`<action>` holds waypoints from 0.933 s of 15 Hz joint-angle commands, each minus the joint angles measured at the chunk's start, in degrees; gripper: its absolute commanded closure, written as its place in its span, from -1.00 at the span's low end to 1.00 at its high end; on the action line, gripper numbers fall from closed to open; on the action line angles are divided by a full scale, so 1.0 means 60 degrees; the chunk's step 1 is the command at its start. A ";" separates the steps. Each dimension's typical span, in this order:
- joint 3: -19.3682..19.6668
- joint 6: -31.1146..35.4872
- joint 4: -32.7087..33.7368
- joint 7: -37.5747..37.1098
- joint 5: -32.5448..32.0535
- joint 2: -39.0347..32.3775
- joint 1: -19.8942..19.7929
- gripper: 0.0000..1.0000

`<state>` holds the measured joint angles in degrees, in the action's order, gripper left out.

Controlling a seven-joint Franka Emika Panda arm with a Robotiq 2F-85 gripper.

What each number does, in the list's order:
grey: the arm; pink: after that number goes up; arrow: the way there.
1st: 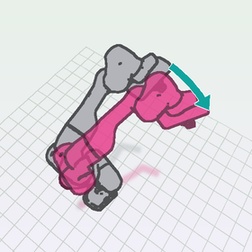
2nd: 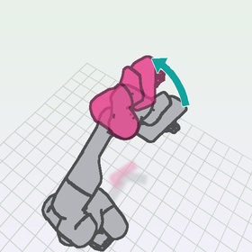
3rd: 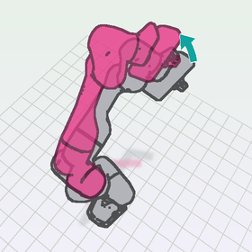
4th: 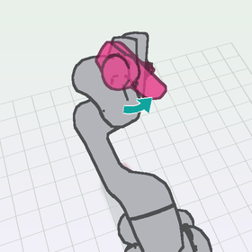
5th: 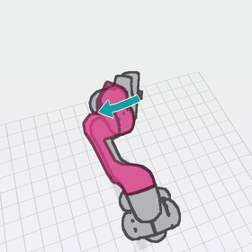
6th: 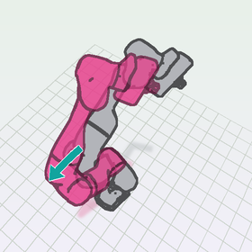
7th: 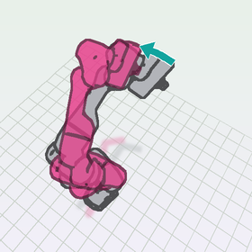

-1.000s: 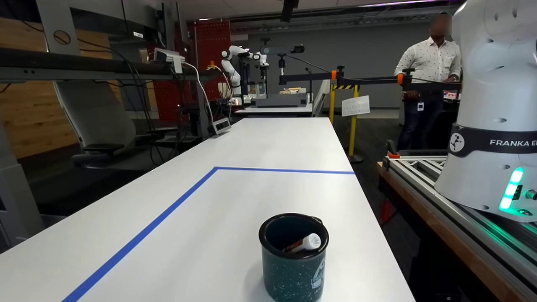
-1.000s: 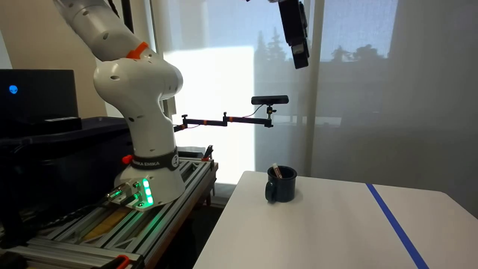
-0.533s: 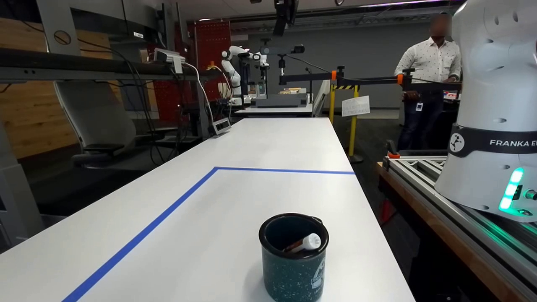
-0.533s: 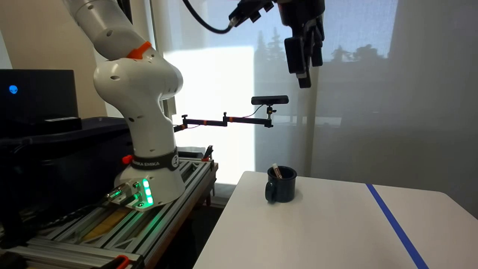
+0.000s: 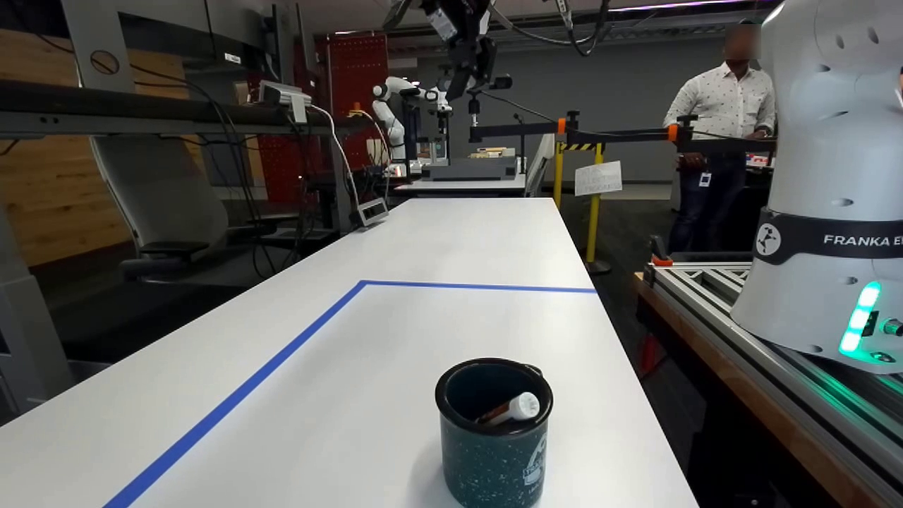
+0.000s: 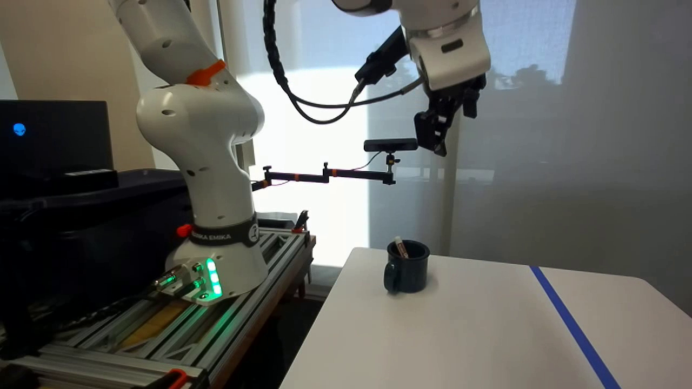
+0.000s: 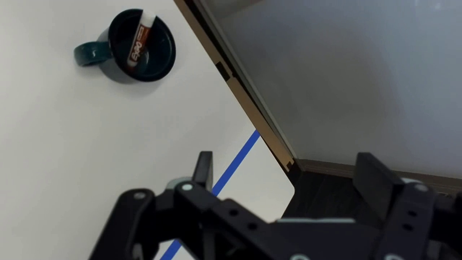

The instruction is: Put the red marker on the table.

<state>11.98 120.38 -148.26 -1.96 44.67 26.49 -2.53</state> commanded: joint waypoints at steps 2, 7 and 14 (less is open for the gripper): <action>-0.0388 0.0141 -0.0070 0.0197 0.1710 -0.1060 -0.0020 -1.00; -0.0837 0.0122 -0.0066 0.0364 0.2630 -0.2100 -0.0049 -1.00; -0.1318 0.0156 -0.0144 0.0358 0.2692 -0.3190 0.0019 -1.00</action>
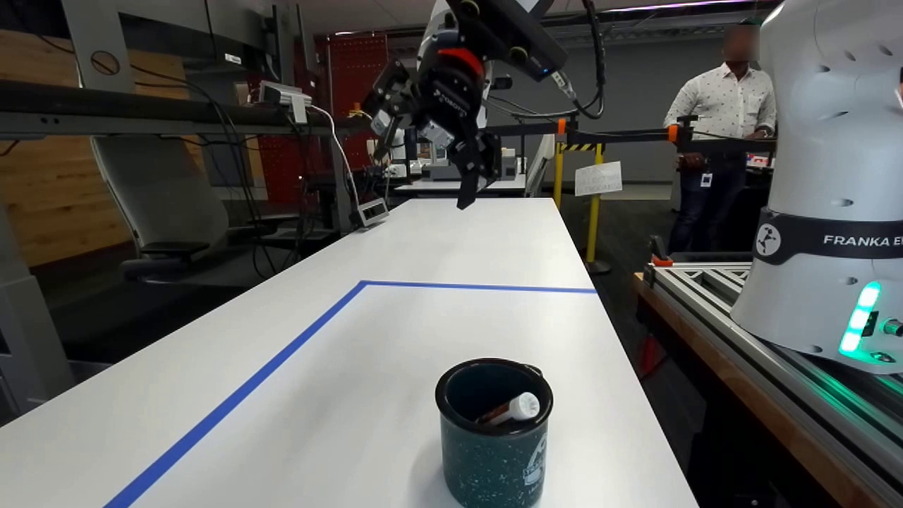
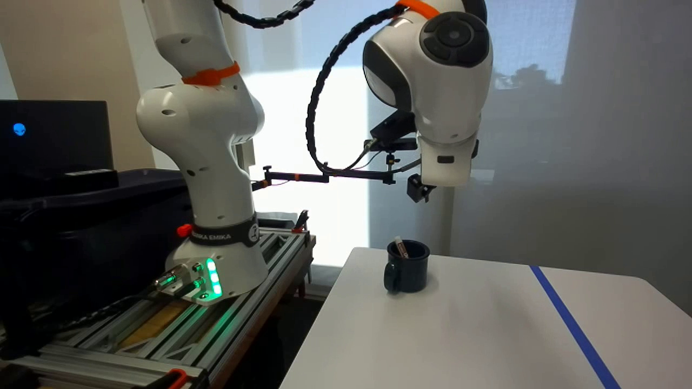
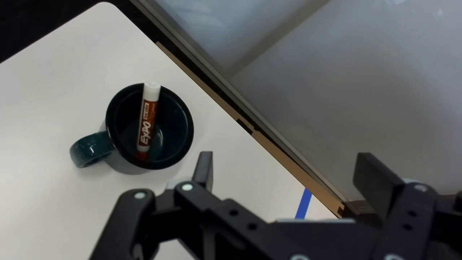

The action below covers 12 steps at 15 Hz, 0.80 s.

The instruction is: Put the red marker on the table.

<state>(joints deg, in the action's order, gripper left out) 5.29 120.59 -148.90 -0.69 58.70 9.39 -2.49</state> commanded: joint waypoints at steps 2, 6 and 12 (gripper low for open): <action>-0.0312 0.0146 -0.0002 0.0183 0.0475 -0.0660 0.0058 -1.00; -0.0550 0.0437 0.0035 0.0126 0.0661 -0.1270 0.0140 -1.00; -0.0902 0.1250 0.0200 0.0216 0.1018 -0.2260 0.0370 -1.00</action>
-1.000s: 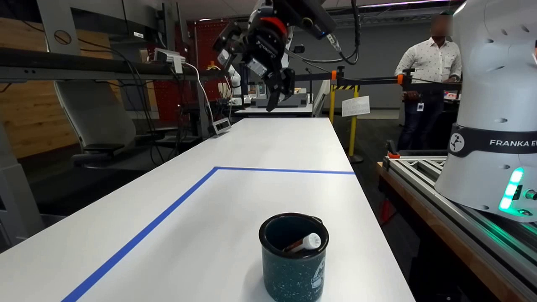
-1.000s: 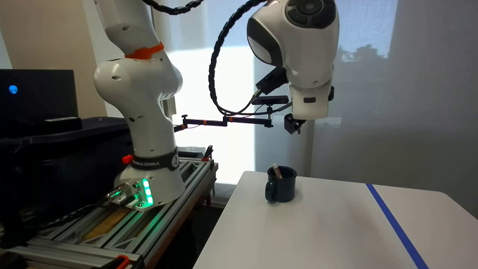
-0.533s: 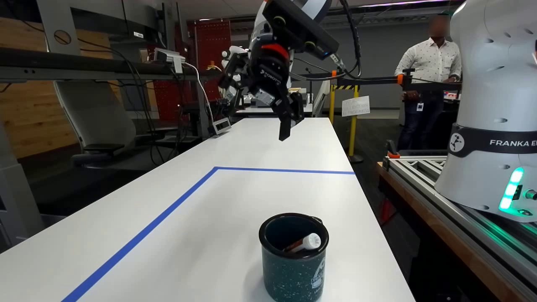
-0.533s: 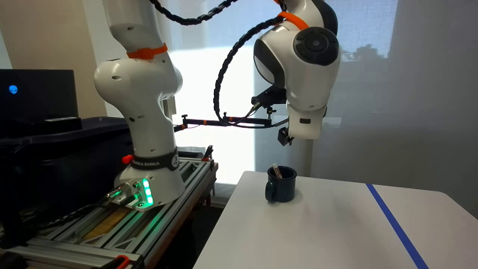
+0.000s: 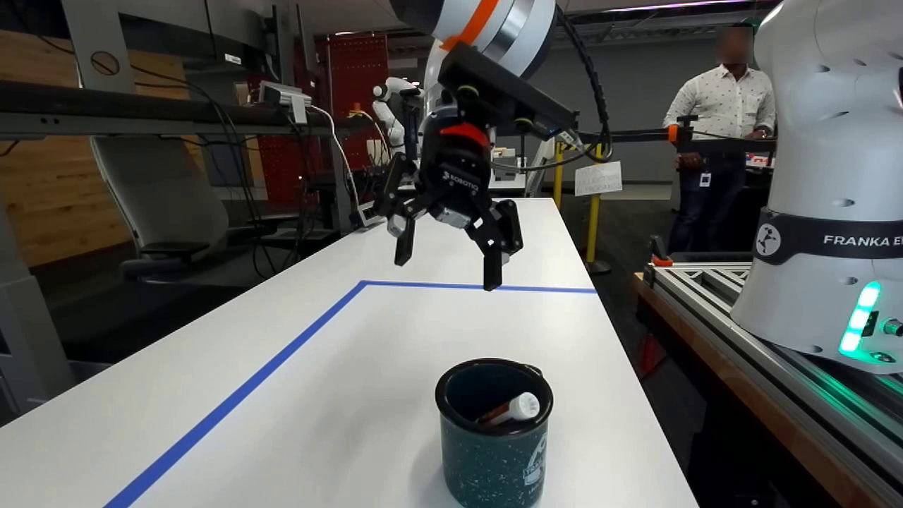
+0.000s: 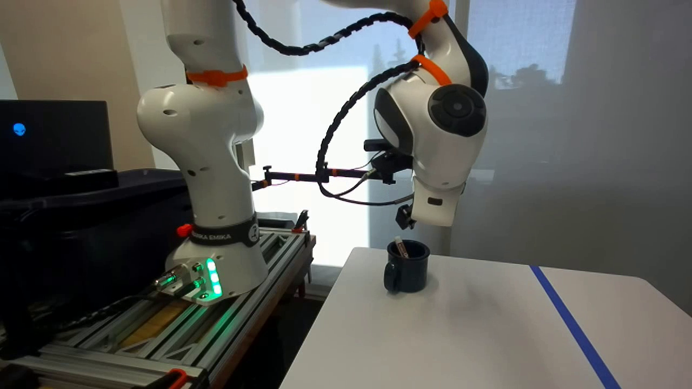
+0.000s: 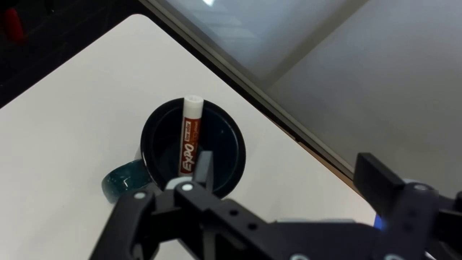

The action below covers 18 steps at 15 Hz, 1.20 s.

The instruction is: Put the red marker on the table.

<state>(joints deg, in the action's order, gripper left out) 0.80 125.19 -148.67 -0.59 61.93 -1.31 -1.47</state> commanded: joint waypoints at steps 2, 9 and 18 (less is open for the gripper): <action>-0.0258 0.0800 0.0265 0.0257 0.0676 -0.0785 0.0302 -1.00; -0.0496 0.0792 0.0572 -0.0069 0.0520 -0.1451 0.0571 -1.00; -0.0488 0.0459 0.0526 -0.1124 -0.0861 -0.1629 0.0798 -1.00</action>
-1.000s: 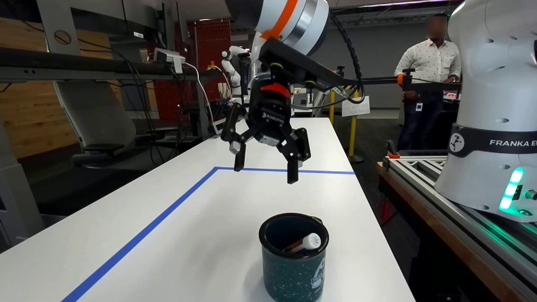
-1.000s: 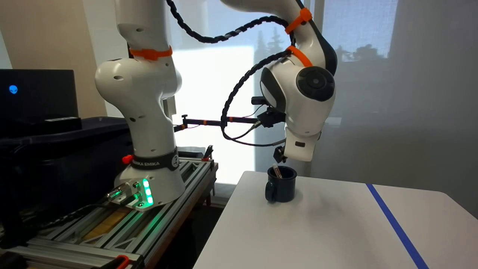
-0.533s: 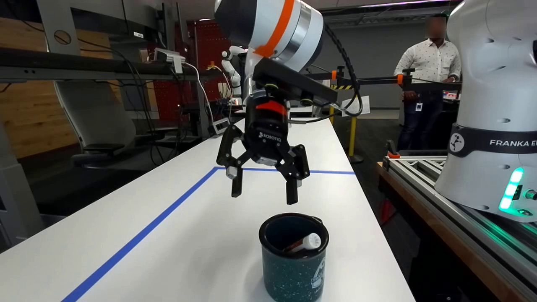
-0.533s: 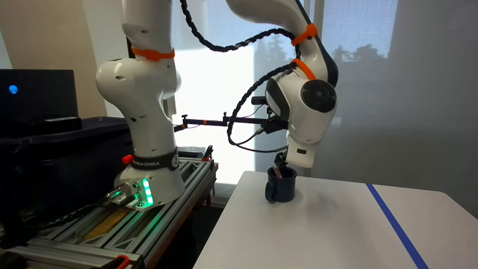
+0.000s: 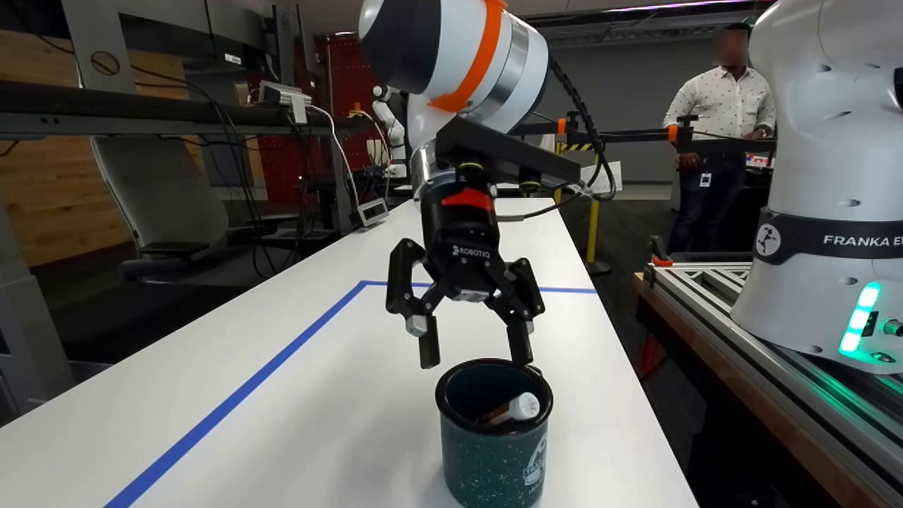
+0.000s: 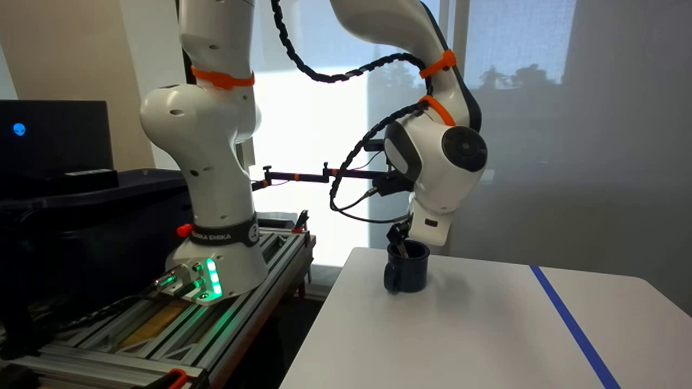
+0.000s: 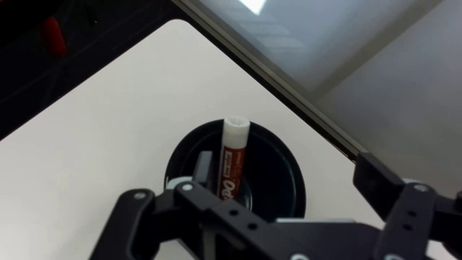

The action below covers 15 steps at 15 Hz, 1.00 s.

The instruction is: Put the red marker on the table.

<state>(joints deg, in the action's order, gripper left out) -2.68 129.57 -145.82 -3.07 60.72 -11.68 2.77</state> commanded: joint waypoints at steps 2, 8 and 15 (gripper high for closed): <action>0.0135 -0.0451 0.0033 -0.1057 -0.1060 0.0200 0.0049 -0.82; 0.0117 -0.0561 0.0122 -0.1051 -0.1185 0.0182 0.0004 -0.12; 0.0114 -0.0518 0.0209 -0.1016 -0.1119 -0.0019 -0.0003 -0.03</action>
<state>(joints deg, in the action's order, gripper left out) -2.17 127.62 -145.17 -8.16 54.68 -11.64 2.77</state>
